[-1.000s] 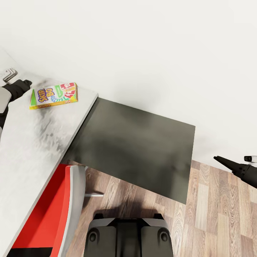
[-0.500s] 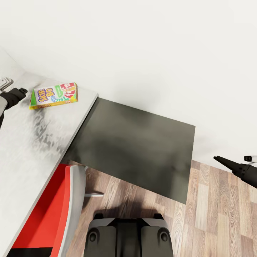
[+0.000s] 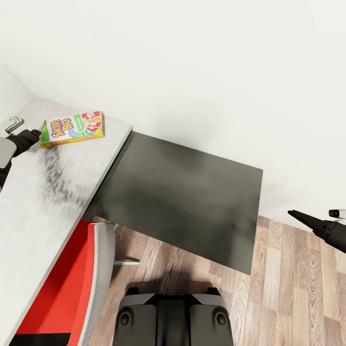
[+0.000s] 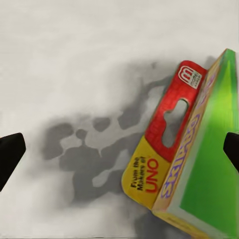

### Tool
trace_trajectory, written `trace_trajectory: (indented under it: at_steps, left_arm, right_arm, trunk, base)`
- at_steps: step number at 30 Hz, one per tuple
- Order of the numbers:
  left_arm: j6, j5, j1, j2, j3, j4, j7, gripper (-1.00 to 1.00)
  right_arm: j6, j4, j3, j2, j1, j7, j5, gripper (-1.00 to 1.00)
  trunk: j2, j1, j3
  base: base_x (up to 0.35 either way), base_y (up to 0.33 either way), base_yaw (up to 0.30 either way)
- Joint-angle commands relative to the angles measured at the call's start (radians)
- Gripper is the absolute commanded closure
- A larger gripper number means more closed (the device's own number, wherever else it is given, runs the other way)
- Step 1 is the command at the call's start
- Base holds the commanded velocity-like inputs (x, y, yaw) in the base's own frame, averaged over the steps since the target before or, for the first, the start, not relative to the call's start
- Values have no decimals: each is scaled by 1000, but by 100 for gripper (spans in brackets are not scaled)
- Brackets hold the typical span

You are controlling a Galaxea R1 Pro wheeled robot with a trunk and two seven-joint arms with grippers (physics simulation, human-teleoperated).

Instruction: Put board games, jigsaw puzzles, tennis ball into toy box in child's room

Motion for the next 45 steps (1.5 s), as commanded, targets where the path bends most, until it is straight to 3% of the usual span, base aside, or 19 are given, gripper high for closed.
trace_trajectory:
  at_steps: [1, 14, 35, 45]
  left_arm:
    - [-1, 10, 1, 0, 1, 7, 4, -100]
    - [-43, 11, 14, -1, 1, 65, -6, -100]
    - [-51, 12, 19, -2, 1, 75, -7, -100]
    - [-51, 32, 19, -2, 0, 75, -7, -100]
  right_arm:
    - [5, 0, -1, 0, -1, 3, 0, -100]
    - [5, 0, -3, -2, 0, 3, 0, -100]
    - [5, 0, -9, -2, -1, 2, 0, -100]
    - [5, 0, -10, 1, -1, 1, 1, -100]
  trunk:
    - [-2, 1, -1]
    - [-2, 1, -1]
    - [-2, 1, -1]
    - [-2, 1, -1]
  base:
    - [0, 0, 0]
    - [0, 0, 0]
    - [0, 0, -1]
    - [0, 0, -133]
